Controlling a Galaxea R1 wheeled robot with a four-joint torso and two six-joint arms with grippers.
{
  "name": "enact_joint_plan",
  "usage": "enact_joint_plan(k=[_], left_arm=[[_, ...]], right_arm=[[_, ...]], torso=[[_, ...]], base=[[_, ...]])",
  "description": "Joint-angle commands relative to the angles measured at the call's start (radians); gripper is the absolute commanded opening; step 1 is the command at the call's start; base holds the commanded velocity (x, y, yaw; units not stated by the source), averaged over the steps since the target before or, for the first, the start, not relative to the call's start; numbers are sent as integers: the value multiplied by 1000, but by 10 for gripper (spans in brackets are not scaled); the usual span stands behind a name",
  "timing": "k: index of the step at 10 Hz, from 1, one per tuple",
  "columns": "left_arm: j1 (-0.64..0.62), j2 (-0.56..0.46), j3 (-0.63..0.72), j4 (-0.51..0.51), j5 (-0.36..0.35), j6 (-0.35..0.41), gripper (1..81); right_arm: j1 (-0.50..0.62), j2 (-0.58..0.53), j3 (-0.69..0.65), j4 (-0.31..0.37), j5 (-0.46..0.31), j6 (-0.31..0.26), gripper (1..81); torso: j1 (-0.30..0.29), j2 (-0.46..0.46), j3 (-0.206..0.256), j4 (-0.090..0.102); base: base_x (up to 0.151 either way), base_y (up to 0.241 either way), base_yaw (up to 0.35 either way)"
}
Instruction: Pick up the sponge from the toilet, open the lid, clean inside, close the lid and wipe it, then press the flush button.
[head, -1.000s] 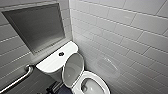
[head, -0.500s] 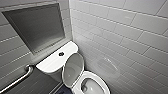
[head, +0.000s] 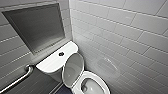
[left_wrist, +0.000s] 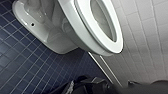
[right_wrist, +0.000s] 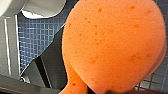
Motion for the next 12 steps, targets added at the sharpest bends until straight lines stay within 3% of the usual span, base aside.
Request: enact_joint_plan(k=[1,7,12], left_arm=[[73,63,-116,183,33,-80,811],[183,267,-356,326,27,-82,811],[272,413,-574,326,26,-83,811]], right_arm=[[-2,-17,-8,-34,-37,-7,10],[3,6,-34,-53,-37,-1,10],[4,7,-36,-53,-37,0,10]], torso=[[0,0,0,0],[0,0,0,0],[0,-1,1,0]], base=[[0,0,0],[0,0,0],[0,0,0]])
